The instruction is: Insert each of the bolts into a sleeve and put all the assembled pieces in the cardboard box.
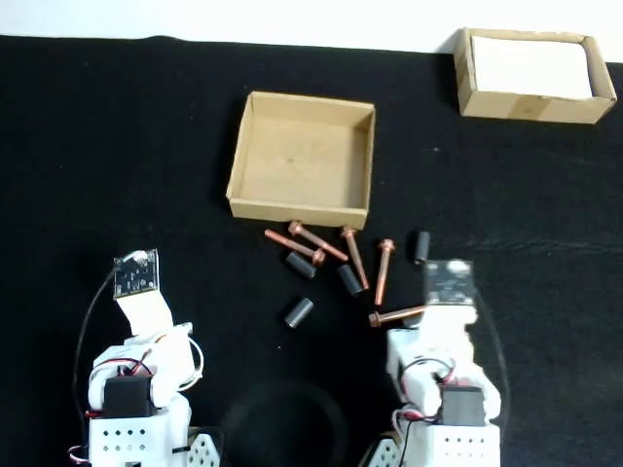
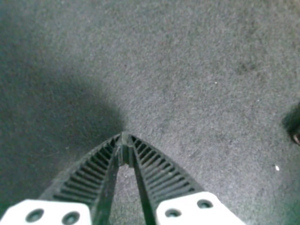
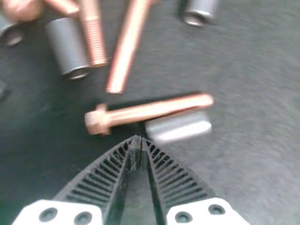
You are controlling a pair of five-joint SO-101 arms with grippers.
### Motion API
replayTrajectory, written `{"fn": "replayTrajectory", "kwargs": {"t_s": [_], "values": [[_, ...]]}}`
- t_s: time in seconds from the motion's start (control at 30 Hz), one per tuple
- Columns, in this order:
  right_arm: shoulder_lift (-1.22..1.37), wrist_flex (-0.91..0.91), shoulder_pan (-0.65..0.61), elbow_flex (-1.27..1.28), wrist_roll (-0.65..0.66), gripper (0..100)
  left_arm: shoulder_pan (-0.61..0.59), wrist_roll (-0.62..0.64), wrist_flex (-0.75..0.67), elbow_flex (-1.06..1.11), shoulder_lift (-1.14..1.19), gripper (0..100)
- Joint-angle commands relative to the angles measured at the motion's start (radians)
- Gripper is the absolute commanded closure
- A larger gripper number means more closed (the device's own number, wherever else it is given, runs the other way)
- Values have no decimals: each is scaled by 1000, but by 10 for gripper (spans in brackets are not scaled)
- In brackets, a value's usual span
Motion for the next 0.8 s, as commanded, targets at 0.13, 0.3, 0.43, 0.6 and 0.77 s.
{"fn": "replayTrajectory", "kwargs": {"t_s": [0.13, 0.3, 0.43, 0.6, 0.77], "values": [[-4, -2, -13, -246, -5, 990, -8, 8, -6, 15, 1, 972], [-4, -1, -13, -521, -2, 990, -8, 8, -6, 15, 1, 972], [10, 44, -13, -710, -2, 990, -8, 8, -6, 15, 1, 972], [77, 223, -13, -743, -5, 990, -10, 8, -6, 15, 1, 972], [278, 328, -12, -840, -8, 990, -5, 5, -6, 15, 1, 970]]}}
